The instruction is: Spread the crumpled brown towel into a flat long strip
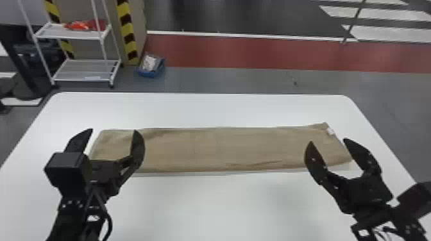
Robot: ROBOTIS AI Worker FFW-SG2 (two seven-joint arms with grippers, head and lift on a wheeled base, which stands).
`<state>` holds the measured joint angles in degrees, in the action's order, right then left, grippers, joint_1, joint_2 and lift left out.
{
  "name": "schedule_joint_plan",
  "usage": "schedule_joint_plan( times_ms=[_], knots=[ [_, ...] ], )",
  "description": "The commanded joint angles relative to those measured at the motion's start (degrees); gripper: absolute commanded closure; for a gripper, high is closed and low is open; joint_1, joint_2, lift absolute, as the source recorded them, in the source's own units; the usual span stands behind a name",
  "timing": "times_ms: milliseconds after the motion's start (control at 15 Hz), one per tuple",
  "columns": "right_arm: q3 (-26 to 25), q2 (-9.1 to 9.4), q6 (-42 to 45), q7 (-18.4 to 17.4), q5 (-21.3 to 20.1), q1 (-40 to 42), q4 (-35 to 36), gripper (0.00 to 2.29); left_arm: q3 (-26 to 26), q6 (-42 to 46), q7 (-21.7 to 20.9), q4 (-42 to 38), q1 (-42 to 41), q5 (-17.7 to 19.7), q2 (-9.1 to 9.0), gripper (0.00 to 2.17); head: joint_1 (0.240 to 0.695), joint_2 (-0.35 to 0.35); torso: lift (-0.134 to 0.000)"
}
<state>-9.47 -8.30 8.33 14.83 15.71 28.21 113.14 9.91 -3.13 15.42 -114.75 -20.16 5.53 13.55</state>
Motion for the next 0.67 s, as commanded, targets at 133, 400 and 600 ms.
schedule_joint_plan(
  times_ms=[133, 400, 600],
  knots=[
    [-0.1, 0.13, 0.0, -0.4, 0.0, -0.1, -0.4, 0.11, -0.1, 0.0, 0.1, 0.1, 0.2, 0.0, 0.08, 0.04, 0.695, -0.083, -0.124],
    [0.3, 0.3, 0.0, -1.6, 0.0, -0.1, -0.3, 0.11, -0.1, -0.4, 0.1, 0.3, 0.4, -0.1, 0.08, 0.04, 0.695, -0.085, -0.124],
    [1.1, 0.22, 0.0, -4.3, -0.1, -0.1, -0.3, 0.11, 0.2, -0.2, 0.1, 0.2, 0.3, -0.3, 0.08, 0.05, 0.695, -0.088, -0.124]
  ],
)
